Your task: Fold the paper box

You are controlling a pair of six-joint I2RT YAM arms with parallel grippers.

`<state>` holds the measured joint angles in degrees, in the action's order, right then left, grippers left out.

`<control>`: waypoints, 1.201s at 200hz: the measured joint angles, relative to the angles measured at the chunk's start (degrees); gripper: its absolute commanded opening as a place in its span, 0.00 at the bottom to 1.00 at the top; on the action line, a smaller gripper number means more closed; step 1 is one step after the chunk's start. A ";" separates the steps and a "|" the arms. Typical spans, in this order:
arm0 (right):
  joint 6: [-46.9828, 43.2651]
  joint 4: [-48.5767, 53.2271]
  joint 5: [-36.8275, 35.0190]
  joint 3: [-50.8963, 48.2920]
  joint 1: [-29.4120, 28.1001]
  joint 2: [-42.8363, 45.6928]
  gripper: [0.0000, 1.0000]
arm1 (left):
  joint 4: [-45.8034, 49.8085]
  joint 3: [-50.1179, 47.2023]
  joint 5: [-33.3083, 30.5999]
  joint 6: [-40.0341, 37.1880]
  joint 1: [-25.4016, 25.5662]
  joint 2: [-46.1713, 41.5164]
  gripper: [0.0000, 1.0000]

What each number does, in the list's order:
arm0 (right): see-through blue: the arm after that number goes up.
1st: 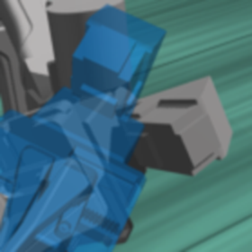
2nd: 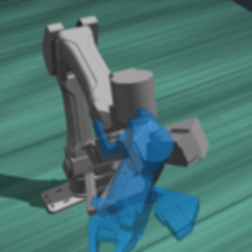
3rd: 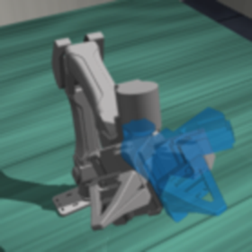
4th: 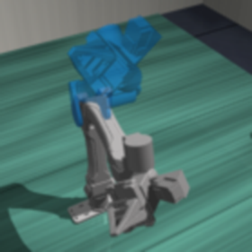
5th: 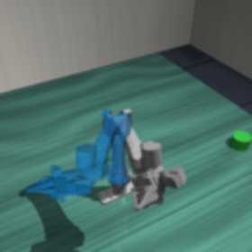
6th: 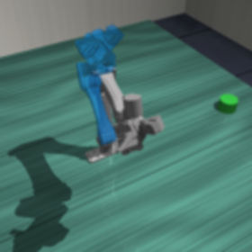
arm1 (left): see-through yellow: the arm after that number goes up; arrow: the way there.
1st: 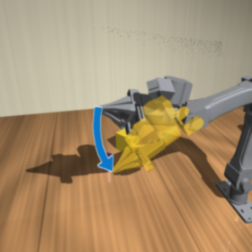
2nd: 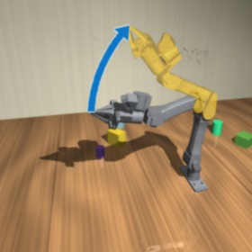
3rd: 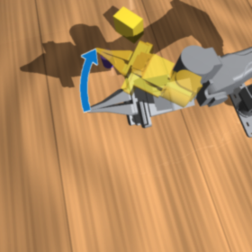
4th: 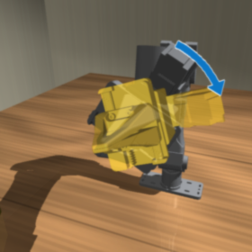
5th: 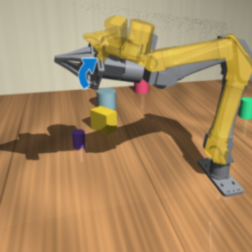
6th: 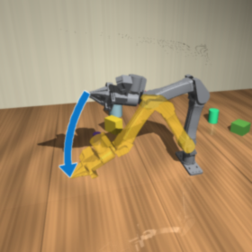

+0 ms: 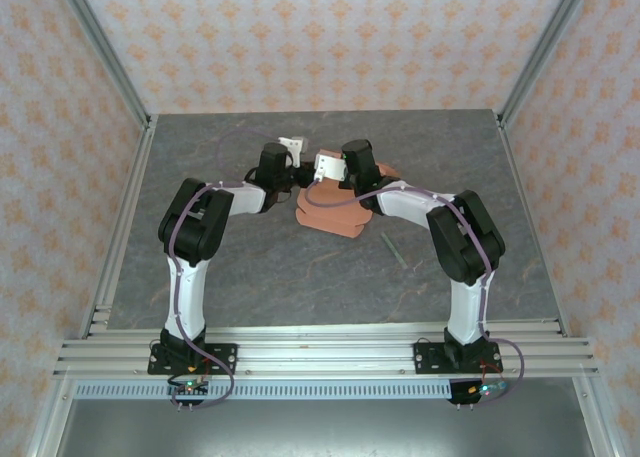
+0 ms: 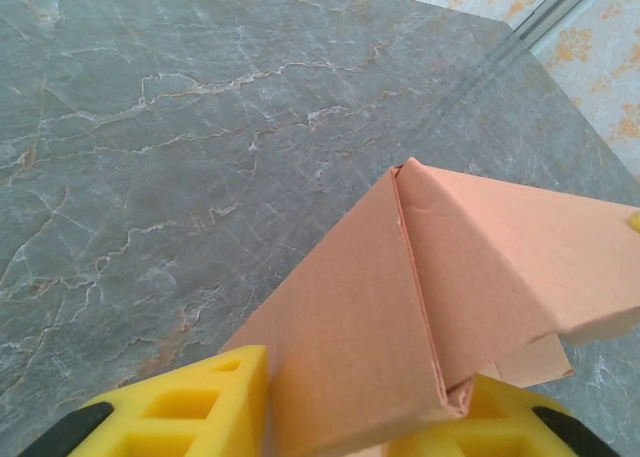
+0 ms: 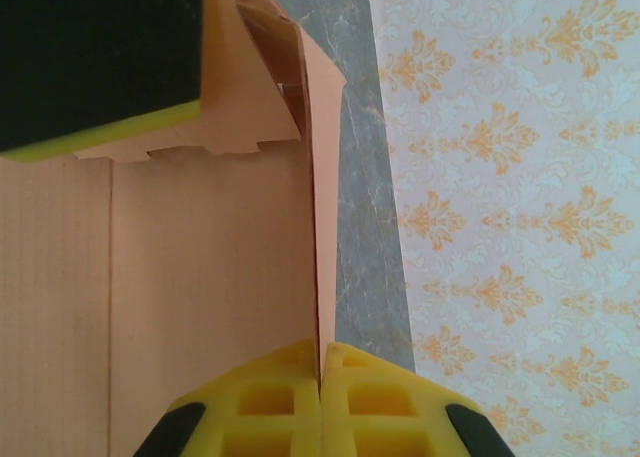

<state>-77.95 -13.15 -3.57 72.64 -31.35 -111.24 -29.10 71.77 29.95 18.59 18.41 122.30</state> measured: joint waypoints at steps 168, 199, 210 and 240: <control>-1.33 1.97 -0.09 1.44 -1.03 -0.15 0.00 | -3.34 -1.90 -6.64 0.87 1.81 0.00 0.36; -3.61 -1.90 -1.07 -0.13 -1.79 -0.81 0.00 | -4.44 -2.78 -7.10 0.87 1.79 0.00 0.40; -4.28 -3.43 -1.11 -0.92 -1.86 -0.87 0.00 | -4.72 -2.89 -7.08 0.85 1.79 0.00 0.41; -5.88 -6.05 -1.11 -2.05 -1.97 -0.90 0.00 | -4.96 -2.89 -7.08 0.85 1.79 0.00 0.41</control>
<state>-83.83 -19.20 -4.69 70.59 -33.32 -112.14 -34.06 68.88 22.87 19.44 20.21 122.30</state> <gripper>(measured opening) 0.038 0.415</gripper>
